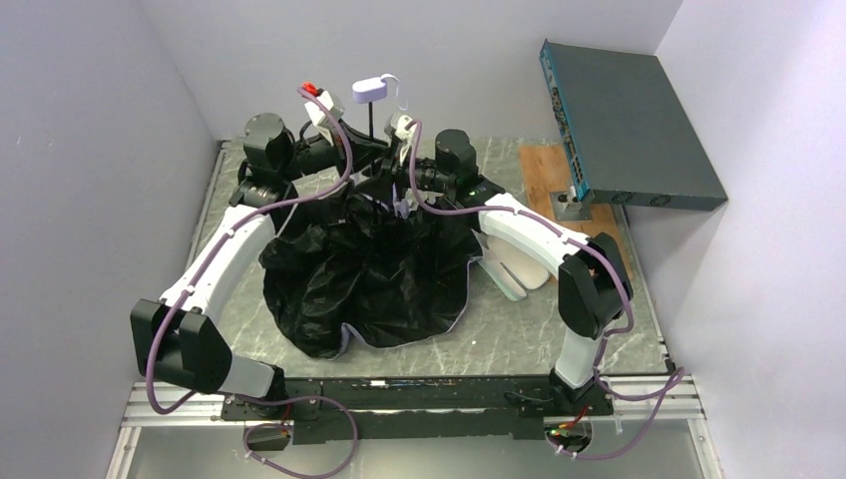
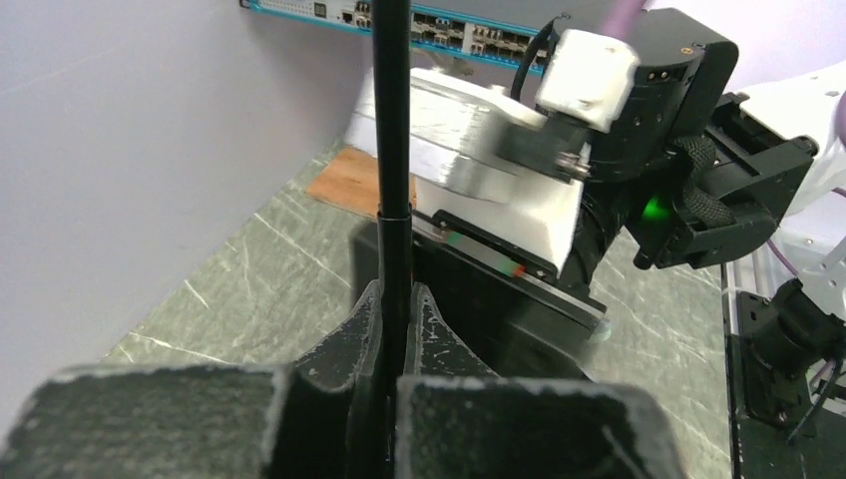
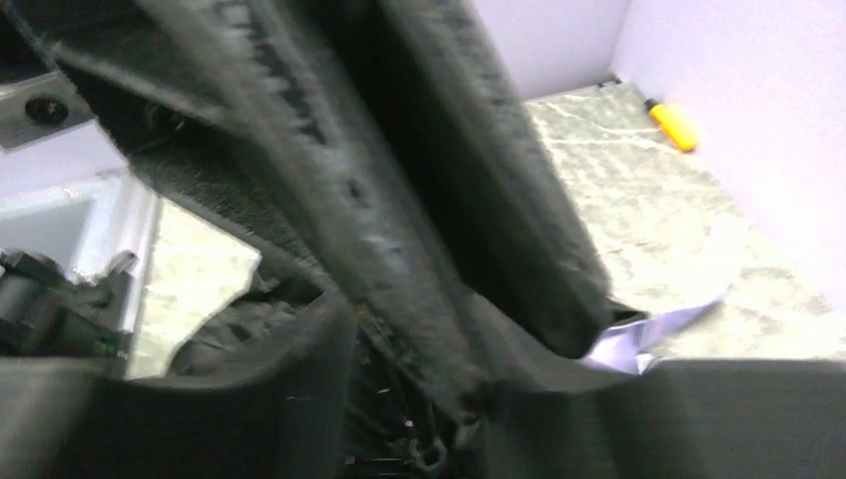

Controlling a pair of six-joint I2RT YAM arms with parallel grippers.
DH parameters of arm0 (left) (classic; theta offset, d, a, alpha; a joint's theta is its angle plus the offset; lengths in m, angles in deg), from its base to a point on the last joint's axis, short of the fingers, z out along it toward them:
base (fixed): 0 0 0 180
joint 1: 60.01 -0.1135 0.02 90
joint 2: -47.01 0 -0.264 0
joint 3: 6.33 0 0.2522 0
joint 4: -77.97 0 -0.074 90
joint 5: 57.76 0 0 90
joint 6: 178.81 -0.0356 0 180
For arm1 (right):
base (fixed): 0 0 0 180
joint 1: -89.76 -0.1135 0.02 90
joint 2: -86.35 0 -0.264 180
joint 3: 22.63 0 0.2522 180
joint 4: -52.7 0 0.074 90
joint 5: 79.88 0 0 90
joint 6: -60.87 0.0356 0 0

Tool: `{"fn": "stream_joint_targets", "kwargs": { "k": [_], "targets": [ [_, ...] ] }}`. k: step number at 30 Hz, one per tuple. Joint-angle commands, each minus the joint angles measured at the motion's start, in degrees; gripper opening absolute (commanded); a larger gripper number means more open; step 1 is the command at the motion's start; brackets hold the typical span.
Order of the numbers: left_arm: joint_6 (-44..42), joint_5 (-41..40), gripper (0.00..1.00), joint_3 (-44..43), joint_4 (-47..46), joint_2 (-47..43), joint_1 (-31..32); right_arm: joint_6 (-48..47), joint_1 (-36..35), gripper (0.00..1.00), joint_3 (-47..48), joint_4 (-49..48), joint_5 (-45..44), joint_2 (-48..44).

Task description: Open the umbrella

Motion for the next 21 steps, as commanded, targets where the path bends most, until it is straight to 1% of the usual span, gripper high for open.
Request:
{"fn": "stream_joint_targets", "kwargs": {
  "k": [1,2,3,7,8,9,10,11,14,15,17,18,21],
  "targets": [
    [-1.5,-2.6,0.00,-2.4,1.2,-1.4,-0.3,-0.8,0.8,0.80,0.4,1.5,-1.3,-3.5],
    [-1.8,-2.8,0.00,-2.0,1.1,-1.9,-0.6,-0.3,1.6,0.96,-0.3,2.8,-1.8,-4.9],
    [-2.0,-2.8,0.00,-1.8,0.9,-2.2,-0.9,0.0,2.7,0.99,-2.3,5.3,-1.6,-6.2],
    [-2.4,-1.7,0.00,-2.0,1.0,-2.4,-1.4,0.0,6.0,0.99,-8.3,10.8,-0.2,-10.9],
    [-2.6,-1.8,0.00,-2.1,1.2,-2.3,-1.4,-0.6,6.3,0.96,-9.4,11.8,0.2,-11.7],
    [-2.5,-1.6,0.00,-2.1,0.9,-2.3,-1.4,-1.5,6.4,0.91,-10.2,12.7,0.5,-12.3],
    [-2.4,-1.2,0.00,-2.1,0.6,-2.2,-1.5,-2.4,6.4,0.82,-10.8,13.4,1.0,-12.7],
    [-2.5,-0.8,0.00,-2.3,0.8,-2.1,-1.5,-3.5,6.2,0.70,-11.3,13.6,1.4,-12.9],
    [-2.2,-0.2,0.00,-2.6,0.8,-2.0,-1.5,-8.6,4.0,0.34,-11.5,14.5,-1.2,-11.6],
    [-2.3,0.2,0.00,-2.5,0.6,-2.1,-1.5,-9.6,3.1,0.27,-11.2,14.8,-2.3,-10.4],
    [-2.1,1.0,0.00,-2.4,0.3,-2.3,-1.6,-9.8,2.3,0.15,-9.3,16.0,-4.4,-7.4],
    [-2.2,1.5,0.00,-2.4,0.3,-2.5,-1.6,-8.8,2.1,0.13,-8.3,16.1,-5.2,-5.6],
    [-2.3,2.8,0.00,-2.0,0.5,-3.1,-1.6,-6.0,2.1,0.10,-7.4,13.5,-9.2,-1.9]
  ]
}}
